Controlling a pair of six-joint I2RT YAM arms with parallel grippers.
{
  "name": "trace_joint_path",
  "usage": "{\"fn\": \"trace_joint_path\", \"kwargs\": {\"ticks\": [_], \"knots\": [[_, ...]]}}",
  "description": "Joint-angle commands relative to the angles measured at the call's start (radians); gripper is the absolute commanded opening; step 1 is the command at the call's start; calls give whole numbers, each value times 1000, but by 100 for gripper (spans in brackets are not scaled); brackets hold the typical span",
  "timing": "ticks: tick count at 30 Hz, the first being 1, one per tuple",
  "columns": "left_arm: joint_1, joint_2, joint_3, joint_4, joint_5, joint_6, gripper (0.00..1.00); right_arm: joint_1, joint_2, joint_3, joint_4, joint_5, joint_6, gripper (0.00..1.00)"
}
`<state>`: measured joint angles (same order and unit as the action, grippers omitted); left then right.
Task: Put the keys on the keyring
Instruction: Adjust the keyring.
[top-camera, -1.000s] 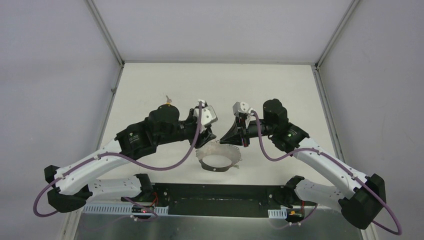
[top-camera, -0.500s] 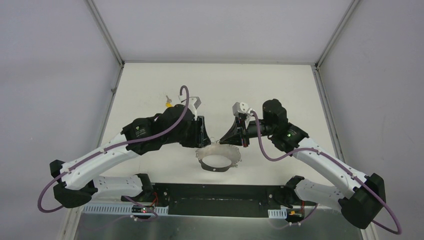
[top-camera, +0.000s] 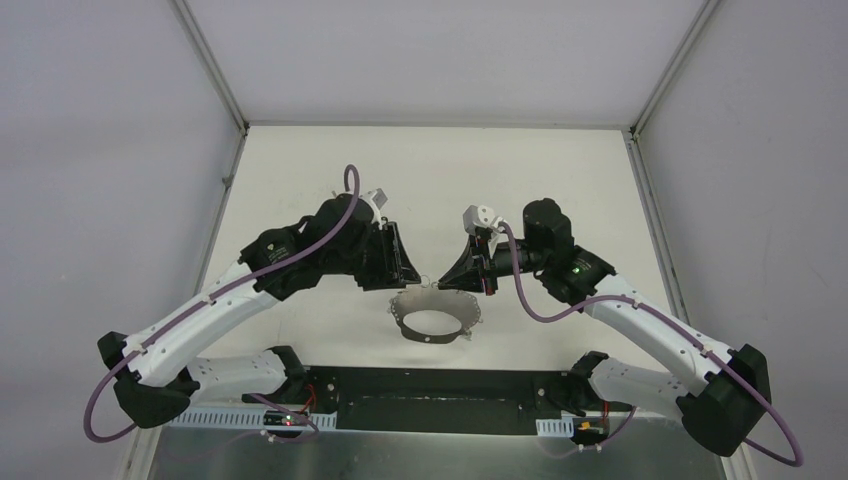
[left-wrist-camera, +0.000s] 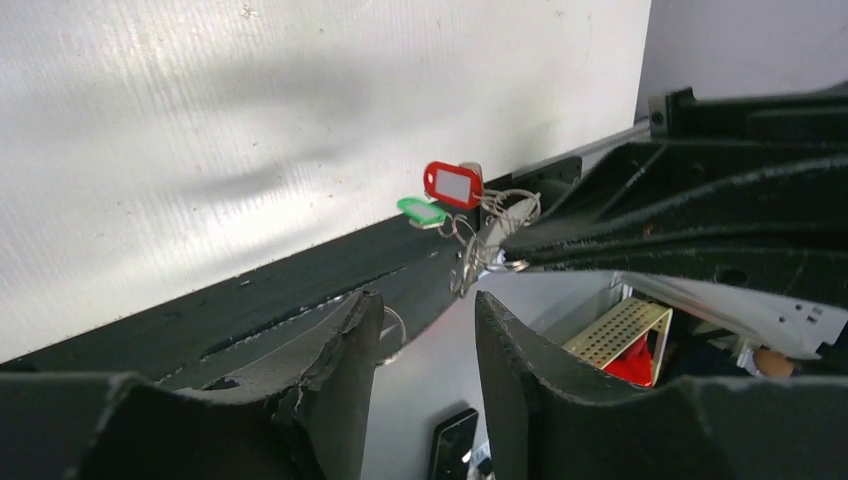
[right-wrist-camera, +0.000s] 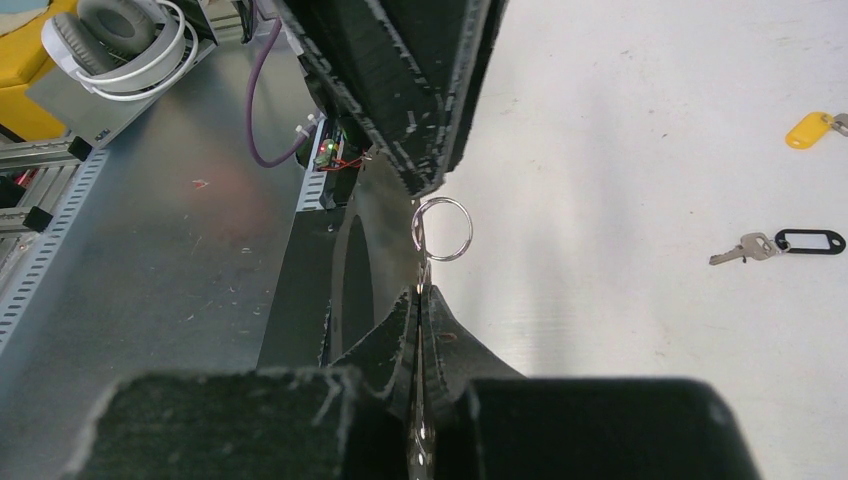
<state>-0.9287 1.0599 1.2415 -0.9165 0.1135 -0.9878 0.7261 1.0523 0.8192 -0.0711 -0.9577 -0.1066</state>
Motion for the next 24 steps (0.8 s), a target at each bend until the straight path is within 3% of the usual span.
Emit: {"fn": "trace_joint_path", "kwargs": {"ticks": [1, 5, 14, 20, 24], "knots": [[58, -11, -32, 83, 78, -17, 40, 6, -6, -3, 57, -12, 4, 0], [70, 20, -34, 136, 149, 11, 36, 7, -6, -3, 58, -12, 4, 0], [71, 72, 25, 146, 218, 100, 40, 8, -5, -2, 59, -15, 3, 0], [71, 63, 23, 138, 224, 112, 25, 9, -2, -2, 58, -15, 4, 0], [72, 55, 29, 124, 218, 135, 7, 9, 1, 2, 58, -15, 4, 0]]}}
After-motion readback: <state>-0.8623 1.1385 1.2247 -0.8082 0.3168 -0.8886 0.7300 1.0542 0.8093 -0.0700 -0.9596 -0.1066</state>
